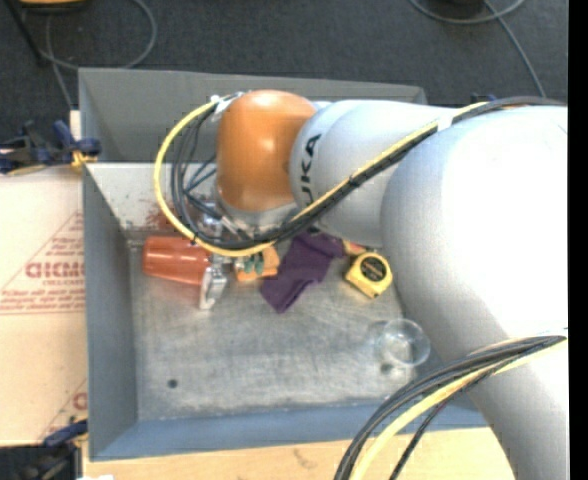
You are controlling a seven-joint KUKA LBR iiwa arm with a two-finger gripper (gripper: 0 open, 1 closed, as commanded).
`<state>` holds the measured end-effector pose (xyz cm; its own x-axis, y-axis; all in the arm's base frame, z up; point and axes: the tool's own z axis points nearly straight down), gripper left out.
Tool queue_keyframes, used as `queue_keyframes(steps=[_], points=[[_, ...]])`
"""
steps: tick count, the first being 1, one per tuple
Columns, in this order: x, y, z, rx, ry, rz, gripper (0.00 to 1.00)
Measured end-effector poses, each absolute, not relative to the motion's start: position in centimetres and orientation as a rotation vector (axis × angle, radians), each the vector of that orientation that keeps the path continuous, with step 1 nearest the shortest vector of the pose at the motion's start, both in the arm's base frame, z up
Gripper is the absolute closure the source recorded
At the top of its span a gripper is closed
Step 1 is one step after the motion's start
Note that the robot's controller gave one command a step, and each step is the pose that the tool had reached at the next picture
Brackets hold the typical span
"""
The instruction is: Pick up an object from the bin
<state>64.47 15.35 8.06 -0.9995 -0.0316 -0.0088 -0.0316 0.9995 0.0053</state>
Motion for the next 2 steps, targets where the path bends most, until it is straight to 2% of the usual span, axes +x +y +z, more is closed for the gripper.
queue_keyframes(steps=[1,2], points=[[65.0,16.1,13.9,-0.139,3.138,-0.001,0.0],[65.2,16.6,15.9,-0.183,3.129,-0.001,0.0]])
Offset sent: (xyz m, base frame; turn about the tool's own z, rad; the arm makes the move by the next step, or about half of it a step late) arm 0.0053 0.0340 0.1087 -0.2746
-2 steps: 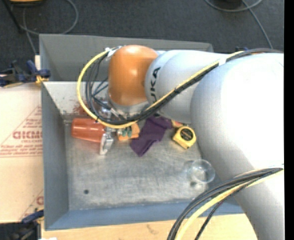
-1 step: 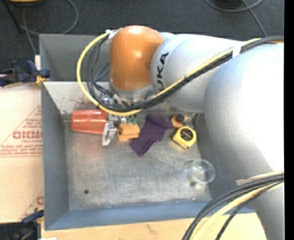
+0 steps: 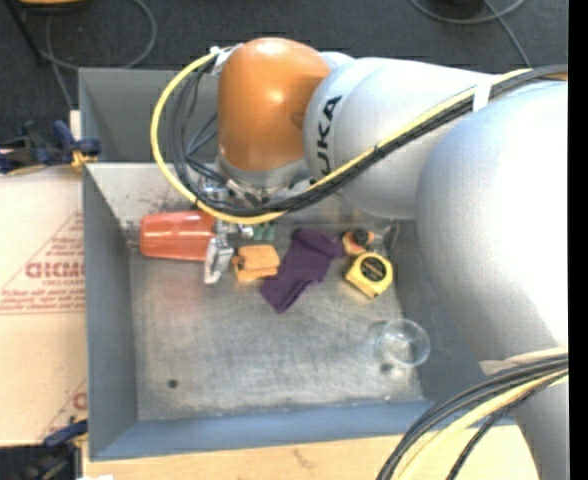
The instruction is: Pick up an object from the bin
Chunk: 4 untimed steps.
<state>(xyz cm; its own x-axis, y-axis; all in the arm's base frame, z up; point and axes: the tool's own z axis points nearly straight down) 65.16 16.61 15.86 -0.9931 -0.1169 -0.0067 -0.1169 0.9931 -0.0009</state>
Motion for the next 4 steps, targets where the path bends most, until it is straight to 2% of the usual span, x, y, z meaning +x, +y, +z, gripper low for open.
queue_keyframes(steps=[1,2,3,4], points=[[63.8,16.5,12.7,-0.386,3.109,0.001,0.0],[64.7,19.7,11.4,-0.05,3.14,0.001,0.0],[65.0,20.7,10.1,-0.219,3.129,0.0,0.0],[64.5,19.8,9.0,-0.55,3.089,0.001,0.0]])
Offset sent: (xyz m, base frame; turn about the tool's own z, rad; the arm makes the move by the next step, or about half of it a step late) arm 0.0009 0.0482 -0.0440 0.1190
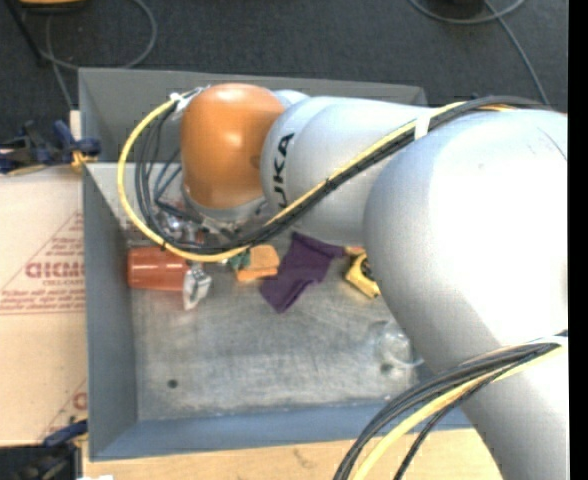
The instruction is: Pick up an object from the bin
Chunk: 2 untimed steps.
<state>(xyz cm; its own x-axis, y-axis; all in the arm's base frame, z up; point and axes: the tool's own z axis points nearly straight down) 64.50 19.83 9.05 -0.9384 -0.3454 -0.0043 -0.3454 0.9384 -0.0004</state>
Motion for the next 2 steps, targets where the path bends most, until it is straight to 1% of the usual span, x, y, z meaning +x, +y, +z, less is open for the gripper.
queue_keyframes(steps=[1,2], points=[[65.7,19.73,7.74,-0.123,3.139,0.005,1.0],[65.7,19.73,7.74,-0.122,3.139,0.006,1.0]])
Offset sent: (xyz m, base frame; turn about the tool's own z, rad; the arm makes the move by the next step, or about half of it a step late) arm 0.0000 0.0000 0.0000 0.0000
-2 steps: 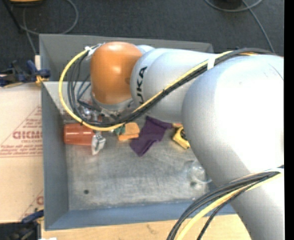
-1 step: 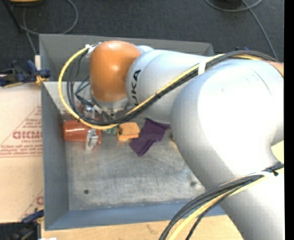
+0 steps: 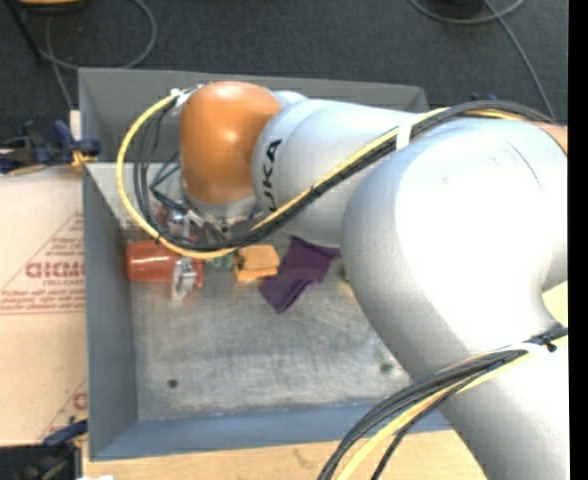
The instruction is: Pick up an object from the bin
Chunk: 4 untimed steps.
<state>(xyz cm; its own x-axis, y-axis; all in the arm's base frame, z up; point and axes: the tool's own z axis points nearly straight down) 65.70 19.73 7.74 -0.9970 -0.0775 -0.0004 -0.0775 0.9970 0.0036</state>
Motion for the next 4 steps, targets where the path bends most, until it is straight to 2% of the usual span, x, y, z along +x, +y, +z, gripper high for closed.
queue_keyframes(steps=[1,2,3,4], points=[[65.2,20.0,12.7,-0.199,3.136,-0.002,1.0],[65.2,20.2,16.9,-0.213,3.124,0.004,1.0],[64.9,21.0,15.2,-0.268,3.124,0.0,1.0],[64.3,21.1,19.1,-0.285,3.133,-0.003,1.0]])
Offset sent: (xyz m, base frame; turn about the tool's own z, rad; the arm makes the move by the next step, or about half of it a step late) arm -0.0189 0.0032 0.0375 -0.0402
